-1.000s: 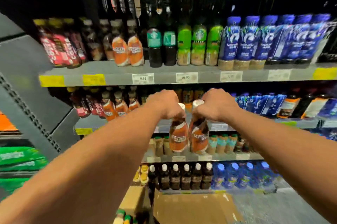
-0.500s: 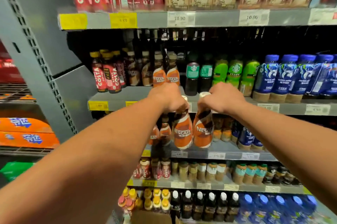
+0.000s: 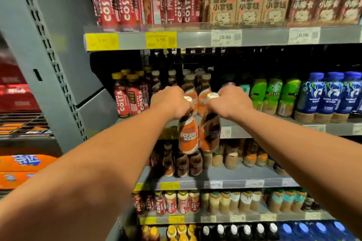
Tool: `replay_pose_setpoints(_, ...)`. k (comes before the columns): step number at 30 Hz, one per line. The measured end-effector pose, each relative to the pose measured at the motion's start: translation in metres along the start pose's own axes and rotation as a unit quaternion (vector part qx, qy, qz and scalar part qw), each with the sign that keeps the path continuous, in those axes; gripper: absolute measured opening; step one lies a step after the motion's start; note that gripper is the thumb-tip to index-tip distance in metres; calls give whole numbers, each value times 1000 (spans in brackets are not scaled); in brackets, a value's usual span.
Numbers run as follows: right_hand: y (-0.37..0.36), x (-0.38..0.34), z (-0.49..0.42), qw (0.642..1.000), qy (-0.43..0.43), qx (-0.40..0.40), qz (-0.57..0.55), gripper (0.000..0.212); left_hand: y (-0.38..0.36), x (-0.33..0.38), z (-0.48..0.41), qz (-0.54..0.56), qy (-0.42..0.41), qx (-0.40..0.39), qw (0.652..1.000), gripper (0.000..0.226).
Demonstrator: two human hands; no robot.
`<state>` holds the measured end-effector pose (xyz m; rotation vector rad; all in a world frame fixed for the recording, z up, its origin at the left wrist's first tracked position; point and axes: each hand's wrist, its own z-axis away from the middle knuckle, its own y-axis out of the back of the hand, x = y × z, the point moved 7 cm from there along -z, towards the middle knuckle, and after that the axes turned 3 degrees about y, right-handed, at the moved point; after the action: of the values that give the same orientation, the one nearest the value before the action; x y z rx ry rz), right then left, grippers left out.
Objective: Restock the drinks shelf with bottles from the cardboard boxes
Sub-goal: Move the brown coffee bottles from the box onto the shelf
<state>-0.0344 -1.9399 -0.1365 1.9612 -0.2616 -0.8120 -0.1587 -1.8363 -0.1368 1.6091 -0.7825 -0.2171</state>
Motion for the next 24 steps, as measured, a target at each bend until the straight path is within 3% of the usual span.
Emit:
replay_pose_setpoints(6,-6,-28,-34,996,13,41,-75,35,24,-28,-20,23,66,71,995,36)
replay_pose_setpoints(13,-30,-45,-65,984,22,53,-170,30,31,-57,-47,64,111,135,982,40)
replay_pose_setpoints(24,-76,-71,-102,992,22,38,-118,30,13,-80,-107,83,81,85,990,37)
